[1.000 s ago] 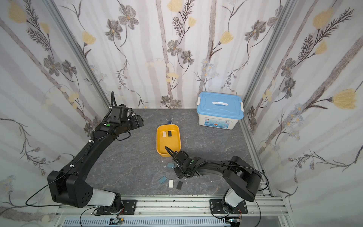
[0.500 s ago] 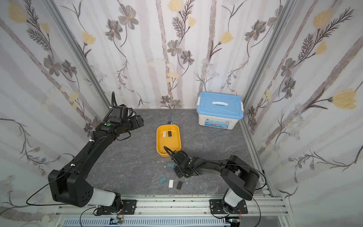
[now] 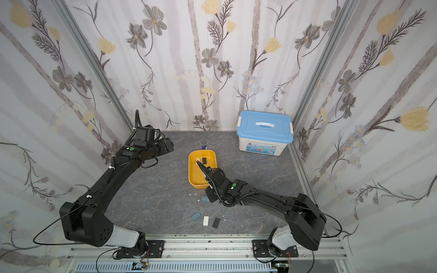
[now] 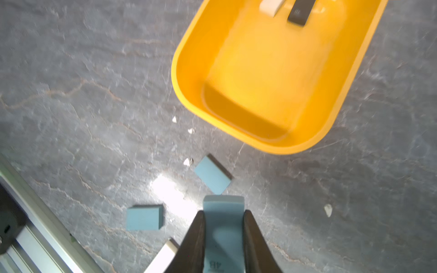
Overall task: Put the eraser in the storage box
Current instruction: Pick up the eraser from the center of the board, then place the eraser in the storage box.
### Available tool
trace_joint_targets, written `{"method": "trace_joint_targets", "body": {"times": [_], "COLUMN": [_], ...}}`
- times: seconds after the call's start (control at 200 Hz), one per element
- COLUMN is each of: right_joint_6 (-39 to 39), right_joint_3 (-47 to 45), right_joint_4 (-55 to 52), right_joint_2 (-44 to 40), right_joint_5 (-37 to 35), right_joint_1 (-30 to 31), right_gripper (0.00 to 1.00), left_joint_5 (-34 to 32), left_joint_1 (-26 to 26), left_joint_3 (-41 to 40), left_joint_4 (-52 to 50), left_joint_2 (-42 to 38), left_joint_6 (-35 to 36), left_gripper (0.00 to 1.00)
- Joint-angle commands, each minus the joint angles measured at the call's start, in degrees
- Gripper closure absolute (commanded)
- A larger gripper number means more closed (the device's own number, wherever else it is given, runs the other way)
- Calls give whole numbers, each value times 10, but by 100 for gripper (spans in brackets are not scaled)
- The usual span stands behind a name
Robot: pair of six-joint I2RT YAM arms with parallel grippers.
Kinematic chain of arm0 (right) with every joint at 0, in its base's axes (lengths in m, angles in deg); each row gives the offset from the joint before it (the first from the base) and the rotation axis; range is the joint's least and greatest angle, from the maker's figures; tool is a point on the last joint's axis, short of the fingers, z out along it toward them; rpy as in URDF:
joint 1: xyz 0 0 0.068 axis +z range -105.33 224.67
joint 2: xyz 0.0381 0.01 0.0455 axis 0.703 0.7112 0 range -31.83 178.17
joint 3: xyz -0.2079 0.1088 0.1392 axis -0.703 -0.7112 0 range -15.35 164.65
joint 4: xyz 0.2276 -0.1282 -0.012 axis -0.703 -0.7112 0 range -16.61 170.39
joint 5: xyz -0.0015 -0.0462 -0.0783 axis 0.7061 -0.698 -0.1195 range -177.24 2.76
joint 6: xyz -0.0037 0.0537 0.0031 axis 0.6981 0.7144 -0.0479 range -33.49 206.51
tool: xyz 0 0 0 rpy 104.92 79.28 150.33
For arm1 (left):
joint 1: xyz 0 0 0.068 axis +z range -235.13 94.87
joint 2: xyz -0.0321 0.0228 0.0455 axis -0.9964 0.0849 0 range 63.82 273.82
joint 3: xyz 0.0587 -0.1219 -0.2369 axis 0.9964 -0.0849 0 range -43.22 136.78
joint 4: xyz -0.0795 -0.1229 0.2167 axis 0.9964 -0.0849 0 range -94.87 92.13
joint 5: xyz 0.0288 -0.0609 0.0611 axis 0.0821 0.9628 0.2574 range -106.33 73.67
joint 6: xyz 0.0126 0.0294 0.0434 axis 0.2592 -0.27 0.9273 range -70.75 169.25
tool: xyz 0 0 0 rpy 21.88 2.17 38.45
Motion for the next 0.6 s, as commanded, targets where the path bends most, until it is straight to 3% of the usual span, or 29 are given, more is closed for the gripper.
{"method": "trace_joint_targets", "body": {"times": [0.0,0.375,0.594], "right_joint_6": [-20,-69,-63], "right_joint_3": [39,235,299], "right_joint_4": [6,26,28], "right_joint_2": [8,192,279], "right_joint_5": [-11,23,31], "right_joint_1": [-13,-83,-118], "right_gripper": [73,73,73], "left_joint_5": [4,11,15], "left_joint_1": [1,26,38], "left_joint_3": [13,46,76], "left_joint_4": [27,56,58], "left_joint_2": [9,66,91], "left_joint_6": [3,-12,-16], "left_gripper": [0,0,0]}}
